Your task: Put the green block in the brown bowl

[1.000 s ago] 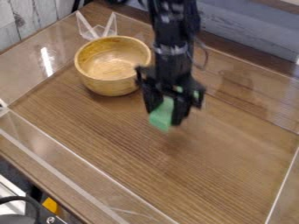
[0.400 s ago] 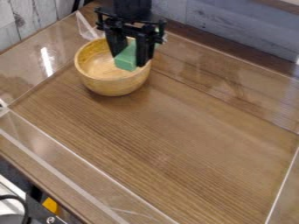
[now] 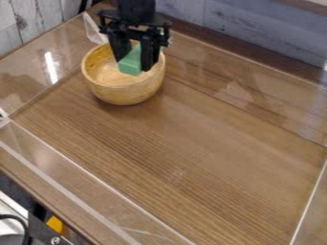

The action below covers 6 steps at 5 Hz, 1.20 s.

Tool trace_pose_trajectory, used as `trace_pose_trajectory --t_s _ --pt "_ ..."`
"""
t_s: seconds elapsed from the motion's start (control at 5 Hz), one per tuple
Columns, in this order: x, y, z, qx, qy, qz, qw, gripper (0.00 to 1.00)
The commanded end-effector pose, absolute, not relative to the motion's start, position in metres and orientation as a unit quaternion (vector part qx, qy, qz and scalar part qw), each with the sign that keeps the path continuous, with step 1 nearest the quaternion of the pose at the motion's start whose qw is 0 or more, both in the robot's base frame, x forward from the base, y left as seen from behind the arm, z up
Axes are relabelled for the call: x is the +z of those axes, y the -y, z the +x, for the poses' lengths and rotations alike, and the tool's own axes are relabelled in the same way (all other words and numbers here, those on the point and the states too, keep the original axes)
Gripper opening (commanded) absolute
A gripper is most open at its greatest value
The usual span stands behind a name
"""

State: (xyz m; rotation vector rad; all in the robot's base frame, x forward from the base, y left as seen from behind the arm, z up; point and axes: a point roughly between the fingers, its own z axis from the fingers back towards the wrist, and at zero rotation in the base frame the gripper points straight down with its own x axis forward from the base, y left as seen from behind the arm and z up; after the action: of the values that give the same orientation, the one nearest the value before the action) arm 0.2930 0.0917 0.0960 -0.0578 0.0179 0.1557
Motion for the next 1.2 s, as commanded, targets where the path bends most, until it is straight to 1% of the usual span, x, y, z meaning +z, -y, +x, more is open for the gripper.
trace_pose_trajectory --t_s 0.0,1.0 --pt "0.109 -0.101 0.306 0.084 0.021 -0.018 0.996 0.0" --pt "0.102 -0.105 0.317 0.095 0.02 -0.022 0.995 0.0"
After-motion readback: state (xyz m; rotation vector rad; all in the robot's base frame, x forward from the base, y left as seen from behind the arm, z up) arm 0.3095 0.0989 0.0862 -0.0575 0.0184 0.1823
